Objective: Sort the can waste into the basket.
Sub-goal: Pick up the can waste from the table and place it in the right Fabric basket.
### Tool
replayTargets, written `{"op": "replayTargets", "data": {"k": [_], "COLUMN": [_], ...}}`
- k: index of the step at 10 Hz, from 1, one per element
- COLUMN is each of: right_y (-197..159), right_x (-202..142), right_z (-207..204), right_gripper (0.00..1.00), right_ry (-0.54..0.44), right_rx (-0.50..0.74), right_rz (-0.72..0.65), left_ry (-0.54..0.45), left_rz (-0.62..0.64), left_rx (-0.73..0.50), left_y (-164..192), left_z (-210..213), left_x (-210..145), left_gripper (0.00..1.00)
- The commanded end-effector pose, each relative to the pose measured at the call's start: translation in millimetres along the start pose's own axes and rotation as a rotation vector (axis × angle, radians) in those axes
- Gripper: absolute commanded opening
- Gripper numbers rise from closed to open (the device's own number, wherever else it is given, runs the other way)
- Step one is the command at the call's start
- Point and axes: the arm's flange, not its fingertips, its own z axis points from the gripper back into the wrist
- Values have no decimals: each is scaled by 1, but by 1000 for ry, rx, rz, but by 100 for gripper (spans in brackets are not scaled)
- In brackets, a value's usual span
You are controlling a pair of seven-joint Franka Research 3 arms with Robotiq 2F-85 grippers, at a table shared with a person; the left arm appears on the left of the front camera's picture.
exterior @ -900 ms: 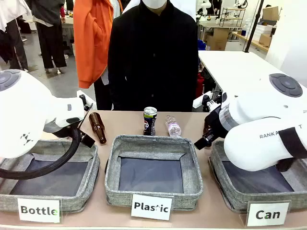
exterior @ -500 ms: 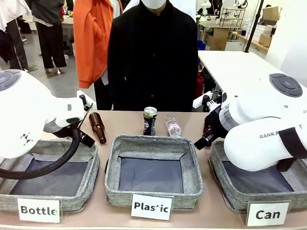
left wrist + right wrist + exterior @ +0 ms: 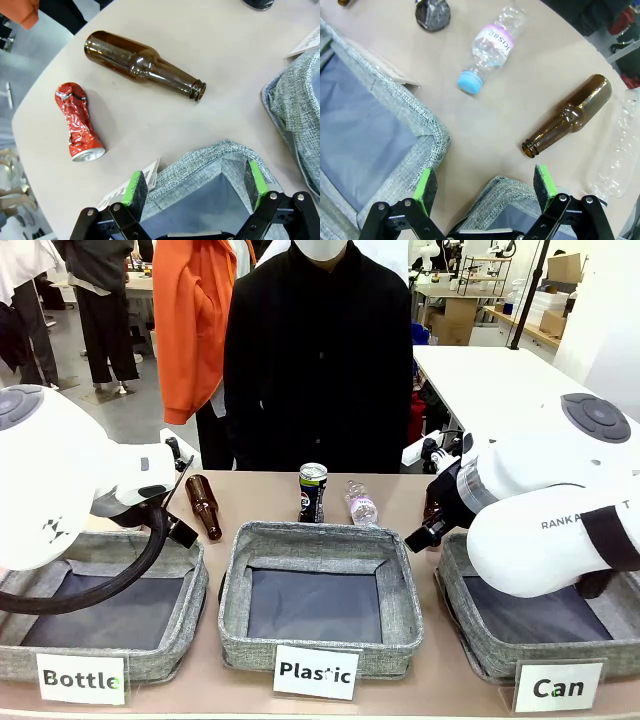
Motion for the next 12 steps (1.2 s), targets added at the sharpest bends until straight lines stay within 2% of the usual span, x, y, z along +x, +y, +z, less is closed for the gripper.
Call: {"op": "replayTargets", "data": {"k": [1,5,6,7,8,9,10,11,12], "right_y": [0,0,-5,-12,-25,-43,-67,-92,-115], "right_x": [0,0,1,-5,-19,-43,-78,-118,-158], "right_z": [0,0,50,95,133,162,189,207,221], "right_gripper": [100,100,100,100,100,100,100,100,100], "right_ry": [0,0,41,31,13,-7,-91,-189,-291], "right_rx": [0,0,58,158,225,295,429,446,480], "right_rz": [-1,0,-72,-141,-231,-333,-398,-498,-594], "left_ry": [0,0,-103,-99,-26,-21,-9,-45,-132], "left_rz": [0,0,-61,5,40,135,172,223,374], "left_rx": [0,0,-103,-135,-258,-304,-385,-480,-550], "left_y": [0,0,-13,-17,-15,-7,13,47,88], "left_z": [0,0,55,99,137,162,185,190,201], "left_x": [0,0,8,7,2,-11,-33,-54,-83], "left_gripper": [100,100,100,100,100,100,100,100,100]}}
